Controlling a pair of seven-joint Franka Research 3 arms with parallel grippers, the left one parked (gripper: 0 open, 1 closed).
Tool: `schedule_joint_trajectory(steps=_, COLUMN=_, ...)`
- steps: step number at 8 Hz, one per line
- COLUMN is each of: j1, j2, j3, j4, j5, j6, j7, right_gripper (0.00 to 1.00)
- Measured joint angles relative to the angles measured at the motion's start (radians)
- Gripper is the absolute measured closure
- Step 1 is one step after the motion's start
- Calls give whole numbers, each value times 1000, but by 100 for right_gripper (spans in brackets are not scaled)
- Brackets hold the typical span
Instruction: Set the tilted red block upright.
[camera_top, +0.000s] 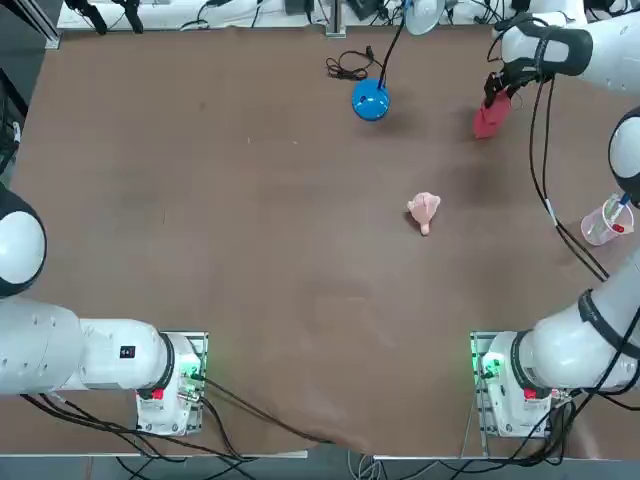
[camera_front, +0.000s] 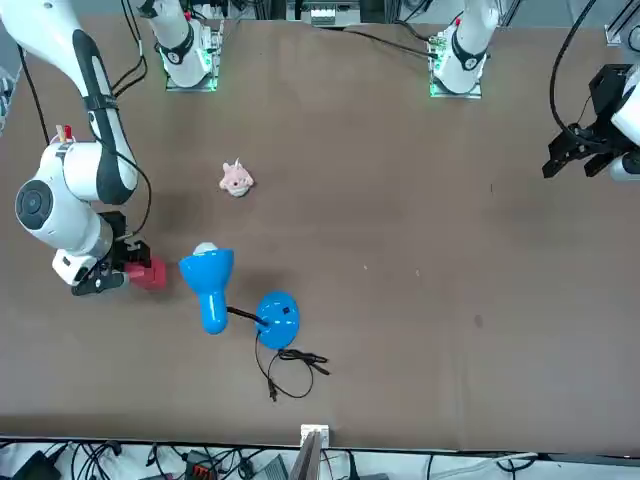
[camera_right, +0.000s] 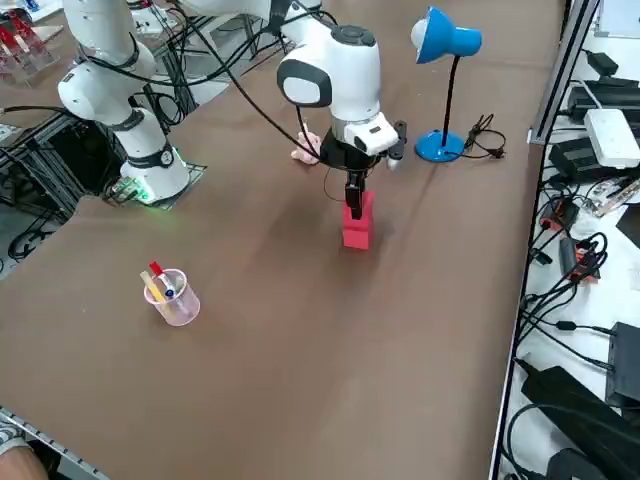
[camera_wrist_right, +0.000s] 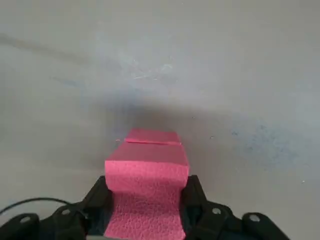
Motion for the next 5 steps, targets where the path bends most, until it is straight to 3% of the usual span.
schedule_joint_trajectory(steps=5, j1=0, j2=5, j3=0, j4=-1, j5=1, j6=0, j7=0, right_gripper=31)
